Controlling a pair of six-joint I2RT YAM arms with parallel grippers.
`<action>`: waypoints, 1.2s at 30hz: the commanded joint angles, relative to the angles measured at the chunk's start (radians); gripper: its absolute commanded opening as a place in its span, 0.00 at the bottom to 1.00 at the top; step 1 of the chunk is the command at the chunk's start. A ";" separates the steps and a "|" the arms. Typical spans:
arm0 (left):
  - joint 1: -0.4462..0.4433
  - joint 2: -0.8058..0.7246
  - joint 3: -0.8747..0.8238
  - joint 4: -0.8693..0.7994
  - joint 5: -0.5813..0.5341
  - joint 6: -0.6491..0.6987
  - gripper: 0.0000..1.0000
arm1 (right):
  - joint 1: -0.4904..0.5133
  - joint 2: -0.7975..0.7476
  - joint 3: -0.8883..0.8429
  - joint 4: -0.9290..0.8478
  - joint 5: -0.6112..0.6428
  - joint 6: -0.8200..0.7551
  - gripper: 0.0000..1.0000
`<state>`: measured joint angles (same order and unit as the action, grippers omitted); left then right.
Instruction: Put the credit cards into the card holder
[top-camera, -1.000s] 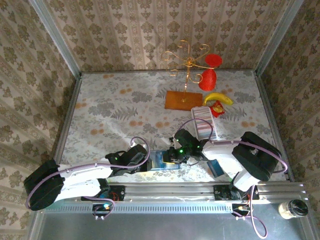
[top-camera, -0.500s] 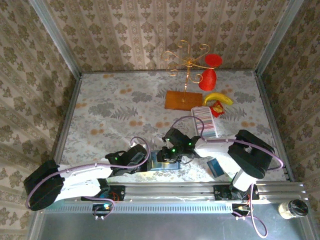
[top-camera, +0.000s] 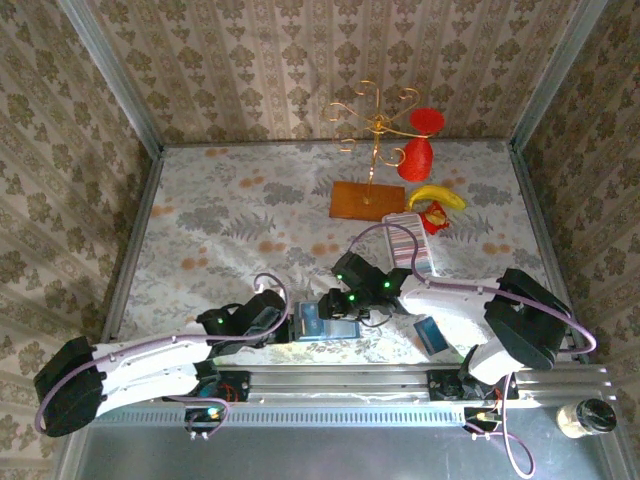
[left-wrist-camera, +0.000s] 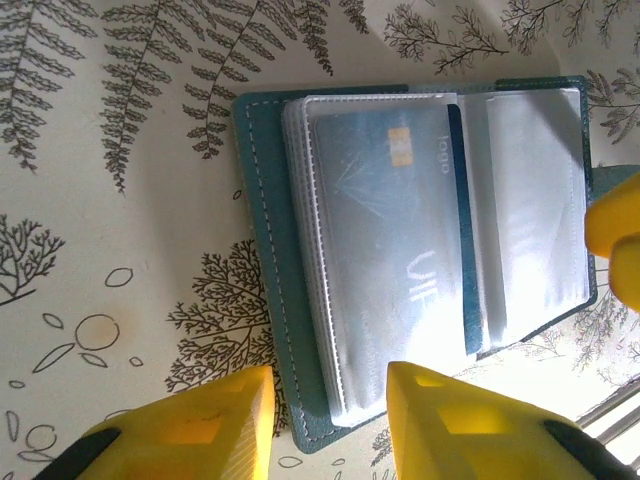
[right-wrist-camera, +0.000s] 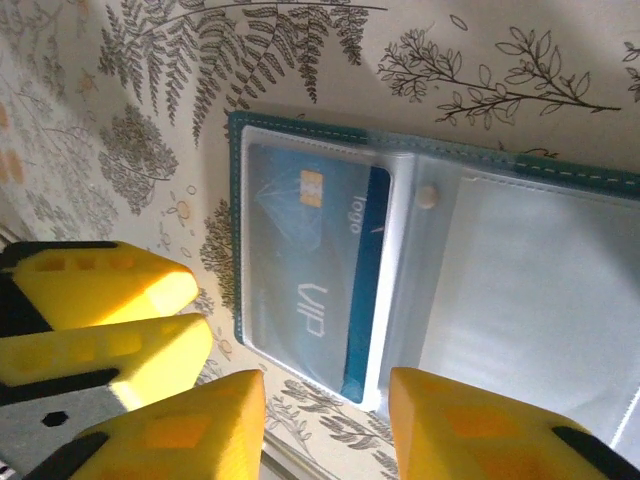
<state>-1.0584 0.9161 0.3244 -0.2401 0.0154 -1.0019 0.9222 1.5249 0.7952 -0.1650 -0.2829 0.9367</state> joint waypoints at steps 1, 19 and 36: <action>0.008 0.001 -0.003 -0.045 -0.014 -0.007 0.39 | 0.009 0.031 0.011 -0.030 0.040 -0.016 0.30; 0.001 0.182 0.033 0.106 0.060 -0.022 0.40 | 0.027 0.129 -0.043 -0.071 0.145 0.015 0.00; -0.039 0.238 0.028 0.272 0.062 -0.085 0.39 | 0.027 0.124 -0.136 0.078 0.122 0.075 0.00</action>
<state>-1.0737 1.1435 0.3840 -0.1589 0.0196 -1.0485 0.9455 1.6096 0.7071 -0.0360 -0.2092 0.9951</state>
